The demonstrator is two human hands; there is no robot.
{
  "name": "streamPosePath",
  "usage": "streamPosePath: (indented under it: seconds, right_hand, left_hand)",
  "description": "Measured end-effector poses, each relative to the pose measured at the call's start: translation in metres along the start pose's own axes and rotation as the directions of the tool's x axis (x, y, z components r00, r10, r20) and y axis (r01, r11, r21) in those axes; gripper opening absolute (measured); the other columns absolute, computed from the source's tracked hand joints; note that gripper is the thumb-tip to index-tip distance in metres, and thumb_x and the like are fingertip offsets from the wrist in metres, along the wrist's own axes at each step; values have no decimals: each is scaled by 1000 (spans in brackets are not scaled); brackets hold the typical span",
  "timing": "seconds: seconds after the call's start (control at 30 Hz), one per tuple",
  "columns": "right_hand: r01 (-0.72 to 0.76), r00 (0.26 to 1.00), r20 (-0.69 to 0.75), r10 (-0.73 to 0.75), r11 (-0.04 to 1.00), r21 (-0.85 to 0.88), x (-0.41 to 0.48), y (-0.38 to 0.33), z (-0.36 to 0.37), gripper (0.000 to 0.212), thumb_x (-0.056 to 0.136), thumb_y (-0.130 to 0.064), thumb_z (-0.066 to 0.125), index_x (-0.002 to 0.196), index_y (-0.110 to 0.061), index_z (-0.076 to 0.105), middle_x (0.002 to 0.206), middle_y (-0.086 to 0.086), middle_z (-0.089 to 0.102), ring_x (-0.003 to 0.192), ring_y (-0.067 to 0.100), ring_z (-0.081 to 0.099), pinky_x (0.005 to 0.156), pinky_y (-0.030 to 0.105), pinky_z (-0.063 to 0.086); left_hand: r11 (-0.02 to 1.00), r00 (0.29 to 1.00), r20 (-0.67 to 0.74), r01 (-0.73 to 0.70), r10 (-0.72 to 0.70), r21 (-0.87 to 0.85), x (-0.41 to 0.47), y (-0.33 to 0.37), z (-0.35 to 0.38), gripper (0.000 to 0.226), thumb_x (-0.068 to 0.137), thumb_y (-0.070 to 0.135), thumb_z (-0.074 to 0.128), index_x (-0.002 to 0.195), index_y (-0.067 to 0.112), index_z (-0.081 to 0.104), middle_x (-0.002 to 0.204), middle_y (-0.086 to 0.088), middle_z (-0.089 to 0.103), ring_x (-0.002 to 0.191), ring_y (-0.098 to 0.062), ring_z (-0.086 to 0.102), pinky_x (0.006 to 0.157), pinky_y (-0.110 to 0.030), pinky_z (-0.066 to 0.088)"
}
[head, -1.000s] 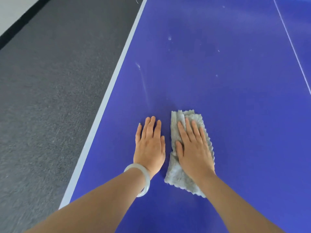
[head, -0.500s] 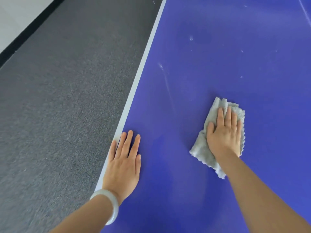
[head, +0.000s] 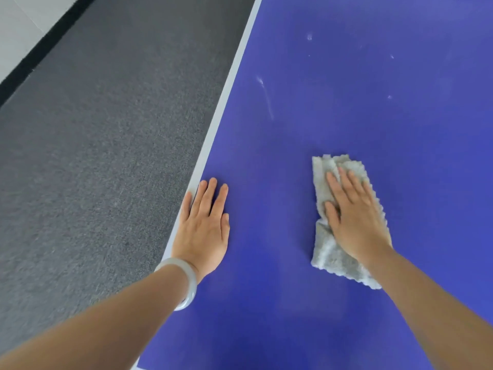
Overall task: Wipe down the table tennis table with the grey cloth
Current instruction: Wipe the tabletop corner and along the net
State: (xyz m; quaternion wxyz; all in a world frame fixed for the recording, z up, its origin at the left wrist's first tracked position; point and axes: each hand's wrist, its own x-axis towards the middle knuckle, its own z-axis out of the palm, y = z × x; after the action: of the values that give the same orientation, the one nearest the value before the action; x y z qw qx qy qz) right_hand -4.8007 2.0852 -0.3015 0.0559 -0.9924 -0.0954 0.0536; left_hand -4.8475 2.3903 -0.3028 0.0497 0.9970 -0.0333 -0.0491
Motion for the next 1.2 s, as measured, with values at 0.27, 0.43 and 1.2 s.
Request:
streamPosePath:
  seconds: [0.27, 0.43, 1.2]
  right_hand:
    - [-120, 989, -77, 127, 989, 86, 49, -112, 8, 62, 103, -35, 22, 160, -19, 5, 167, 7, 3, 154, 25, -1, 124, 45, -2]
    - [316, 949, 15, -316, 949, -11, -65, -113, 23, 58, 106, -39, 21, 159, -17, 14, 167, 2, 6, 154, 20, -1, 125, 42, 4]
    - [-161, 984, -59, 166, 984, 73, -87, -31, 16, 65, 98, -41, 20, 158, -17, 19, 166, 5, 15, 153, 20, 9, 125, 39, 4]
  left_hand:
    - [1000, 1000, -24, 5, -5, -16, -1, -1, 2, 60, 101, 33, 16, 158, 18, 13, 166, -4, 8, 154, -20, 1, 124, -44, 5]
    - [999, 999, -36, -9, 8, -32, -1, -2, 1, 59, 102, 31, 19, 159, 18, 12, 166, -4, 7, 154, -19, -1, 124, -43, 4]
    - [996, 997, -72, 5, -11, -86, 0, -2, 5, 57, 104, 29, 23, 158, 19, 12, 166, -3, 6, 153, -19, -1, 124, -42, 1]
